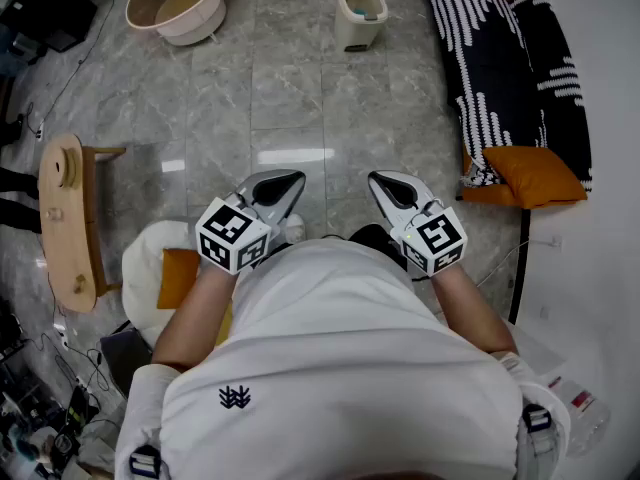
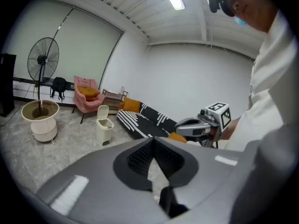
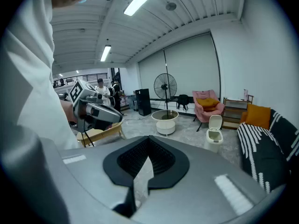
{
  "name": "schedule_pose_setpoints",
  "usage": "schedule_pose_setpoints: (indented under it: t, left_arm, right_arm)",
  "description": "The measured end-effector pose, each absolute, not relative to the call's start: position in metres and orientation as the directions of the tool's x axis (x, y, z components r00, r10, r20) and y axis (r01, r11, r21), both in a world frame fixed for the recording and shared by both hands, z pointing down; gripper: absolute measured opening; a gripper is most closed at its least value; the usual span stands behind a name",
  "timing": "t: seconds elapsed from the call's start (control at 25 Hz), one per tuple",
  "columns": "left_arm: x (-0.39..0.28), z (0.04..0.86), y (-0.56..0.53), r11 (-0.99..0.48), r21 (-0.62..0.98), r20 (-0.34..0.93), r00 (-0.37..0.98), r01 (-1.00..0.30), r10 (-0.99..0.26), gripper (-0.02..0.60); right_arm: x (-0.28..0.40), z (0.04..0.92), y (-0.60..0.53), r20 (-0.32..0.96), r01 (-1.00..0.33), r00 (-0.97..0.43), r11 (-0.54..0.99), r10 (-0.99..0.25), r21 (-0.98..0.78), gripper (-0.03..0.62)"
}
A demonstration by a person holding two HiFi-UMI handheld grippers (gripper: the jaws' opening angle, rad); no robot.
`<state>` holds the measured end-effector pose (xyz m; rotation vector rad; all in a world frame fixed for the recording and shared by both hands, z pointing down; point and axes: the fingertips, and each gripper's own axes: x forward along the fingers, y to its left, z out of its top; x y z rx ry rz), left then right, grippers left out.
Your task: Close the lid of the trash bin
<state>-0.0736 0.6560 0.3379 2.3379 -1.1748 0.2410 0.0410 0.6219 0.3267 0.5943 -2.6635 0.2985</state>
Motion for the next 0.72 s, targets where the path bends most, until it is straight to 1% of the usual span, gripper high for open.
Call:
schedule_pose_setpoints:
  t: [0.12,0.24,0.48,0.56,0.64,0.72]
  left_arm:
    - [-0.111,0.345,0.656,-0.511,0.356,0.381,0.621,-0.783,-0.685,0.055]
    - [-0.132,0.352,0.646,-0.516,0.368,0.371,0.631,-0.774,-0.682,0.055]
    - [-0.130,0.360,0.604,-0.535,0.387,0.344,0.656,-0.751,-0.672,0.055]
    - [-0.133,0.362,0.583,-0.538,0.370,0.352,0.650,-0.757,-0.673,0.055]
    - [-0.140,0.364,0.558,-0.532,0.357,0.364,0.639,-0.768,-0.678,0.055]
    - [-0.148,0.363,0.531,-0.515,0.355,0.378,0.624,-0.780,-0.684,0.057]
  right_arm:
    - [0.007,0.327,0.623,0.429,-0.459,-0.823,0.881,-0.372,-0.118,0.000]
    - [-0.012,0.329,0.617,0.452,-0.467,-0.809,0.878,-0.375,-0.109,0.001]
    - [-0.022,0.334,0.579,0.448,-0.486,-0.809,0.862,-0.380,-0.146,0.002]
    - [-0.030,0.338,0.557,0.442,-0.479,-0.814,0.866,-0.376,-0.146,0.005]
    - [-0.039,0.343,0.528,0.431,-0.478,-0.819,0.865,-0.379,-0.148,0.026]
    - [-0.046,0.346,0.496,0.419,-0.477,-0.825,0.865,-0.380,-0.157,0.026]
